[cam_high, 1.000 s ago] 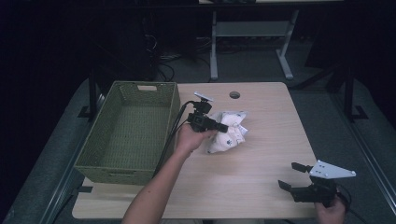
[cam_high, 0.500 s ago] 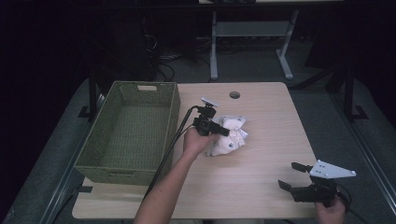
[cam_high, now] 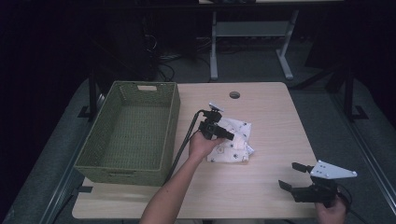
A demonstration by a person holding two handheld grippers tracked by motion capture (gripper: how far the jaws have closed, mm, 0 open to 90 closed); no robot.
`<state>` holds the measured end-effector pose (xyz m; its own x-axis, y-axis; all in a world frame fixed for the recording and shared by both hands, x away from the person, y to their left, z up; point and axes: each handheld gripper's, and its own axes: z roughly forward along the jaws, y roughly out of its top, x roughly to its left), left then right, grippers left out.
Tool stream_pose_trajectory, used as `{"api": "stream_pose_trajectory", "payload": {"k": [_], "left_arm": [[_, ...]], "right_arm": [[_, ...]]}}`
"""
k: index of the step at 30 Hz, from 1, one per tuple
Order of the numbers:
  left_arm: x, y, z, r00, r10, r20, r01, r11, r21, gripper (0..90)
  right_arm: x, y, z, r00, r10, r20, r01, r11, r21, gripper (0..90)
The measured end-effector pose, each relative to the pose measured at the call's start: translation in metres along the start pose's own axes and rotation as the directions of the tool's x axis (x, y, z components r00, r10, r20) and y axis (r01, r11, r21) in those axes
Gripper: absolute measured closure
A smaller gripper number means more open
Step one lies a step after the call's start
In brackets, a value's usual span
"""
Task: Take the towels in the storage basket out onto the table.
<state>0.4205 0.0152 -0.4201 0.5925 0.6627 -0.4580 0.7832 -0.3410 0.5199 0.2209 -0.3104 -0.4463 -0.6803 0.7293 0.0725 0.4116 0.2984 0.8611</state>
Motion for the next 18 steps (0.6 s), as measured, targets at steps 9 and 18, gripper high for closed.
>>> {"api": "stream_pose_trajectory", "payload": {"k": [9, 18], "left_arm": [[-0.001, -0.005, -0.006, 1.0, 0.005, 0.005, -0.005, 0.9995, -0.031, 61.4], [0.0, -0.014, -0.012, 0.9998, 0.014, 0.016, -0.014, 0.9986, -0.05, 57.5]], "right_arm": [[0.001, 0.0, 0.001, 1.0, -0.004, -0.001, 0.004, 1.0, 0.006, 14.0], [0.0, -0.001, 0.002, 1.0, 0.006, 0.002, -0.006, 1.0, 0.011, 14.0]]}}
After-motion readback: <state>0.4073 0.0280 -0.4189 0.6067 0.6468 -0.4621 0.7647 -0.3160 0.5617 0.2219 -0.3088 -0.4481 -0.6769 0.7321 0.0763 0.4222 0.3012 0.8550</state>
